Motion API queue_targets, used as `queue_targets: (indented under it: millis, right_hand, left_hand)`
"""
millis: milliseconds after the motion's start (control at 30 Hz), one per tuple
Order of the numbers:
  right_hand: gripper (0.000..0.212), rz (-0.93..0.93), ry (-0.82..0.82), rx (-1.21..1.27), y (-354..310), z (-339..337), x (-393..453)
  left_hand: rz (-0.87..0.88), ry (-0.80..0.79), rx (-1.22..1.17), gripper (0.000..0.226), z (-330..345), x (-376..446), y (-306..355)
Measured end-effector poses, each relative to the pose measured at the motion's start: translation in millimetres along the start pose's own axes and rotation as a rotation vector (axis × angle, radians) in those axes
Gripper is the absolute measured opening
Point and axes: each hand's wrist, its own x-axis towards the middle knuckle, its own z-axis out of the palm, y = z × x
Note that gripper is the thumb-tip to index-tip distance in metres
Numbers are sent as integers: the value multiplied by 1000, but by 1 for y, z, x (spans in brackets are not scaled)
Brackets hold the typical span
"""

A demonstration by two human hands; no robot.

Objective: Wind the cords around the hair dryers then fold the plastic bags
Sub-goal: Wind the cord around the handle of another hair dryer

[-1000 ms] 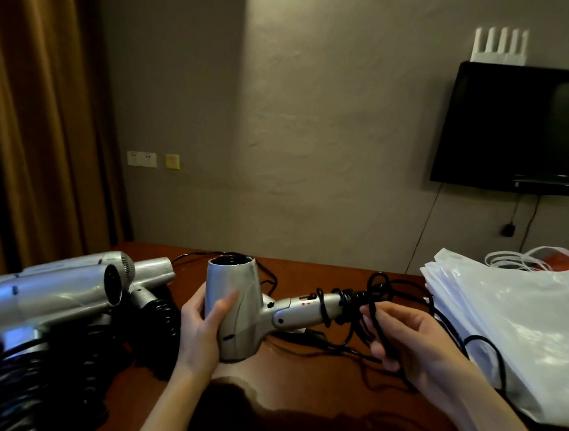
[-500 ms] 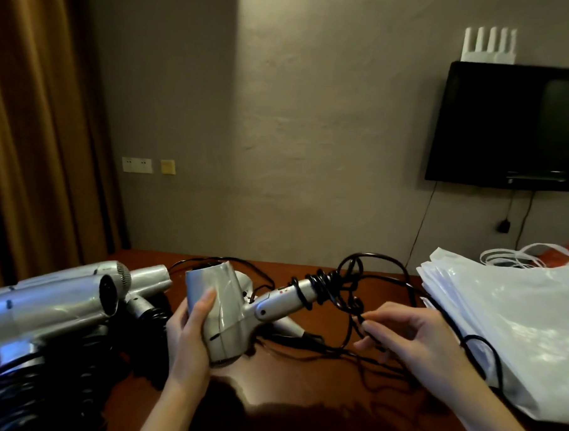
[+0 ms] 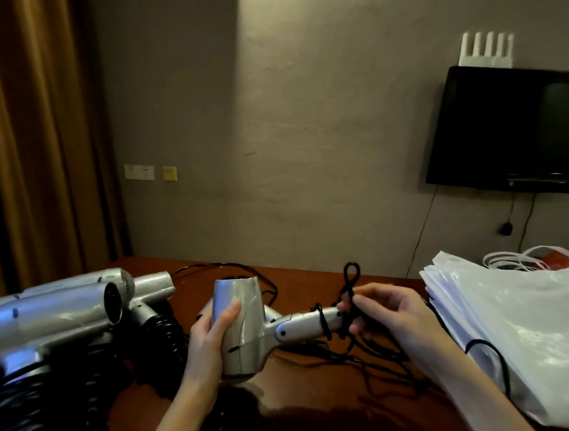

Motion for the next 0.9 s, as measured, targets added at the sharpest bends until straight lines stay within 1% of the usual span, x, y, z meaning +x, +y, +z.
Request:
queue_targets:
  millis: [67,133,167,233,367,400,500,600,667,700,733,800,833,900]
  right_hand:
    - [8,-24,28,-135,4,6,12]
    - [10,-102,50,-285,20,19,13]
    - [11,-137,51,-321,28,25,9]
    - [11,-155,12,-303,36,32,-2]
    - [10,-80,-58,-213,35,19,-6]
    - [10,-70,-58,-213,34,14,-6]
    - [13,-49,-51,-287,37,-1,-9]
    - [17,-9,-54,-410,42,-16,-11]
    - [14,34,-30,-498,50,-22,-10]
    - [10,58,-9,-536,54,-24,-10]
    - [7,74,12,-575,57,-24,-10]
    - [11,58,23,-701,59,-23,-10]
    - [13,53,2,-738,60,-23,-10]
    - [20,105,-31,-746,59,-23,-13]
  left_hand:
    - [-11,-18,6,67,3,-3,-4]
    - [-39,0,-2,57,7,-5,-7]
    - [-53,17,-7,58,8,-5,-7]
    - [-71,73,-36,62,6,-2,-6]
    - [-97,146,-108,82,-3,5,-1]
    - [-102,149,-120,83,-4,5,0]
    - [-137,114,-161,68,-8,6,1]
    - [-163,92,-181,66,-7,6,0]
    - [-175,76,-178,65,-3,5,-1]
    - [-184,55,-178,59,-1,4,1]
    - [-198,26,-180,51,1,4,1]
    - [-247,-63,-182,40,2,3,1]
    - [-279,-107,-173,39,3,1,1]
    - [-332,-189,-149,41,3,0,-2]
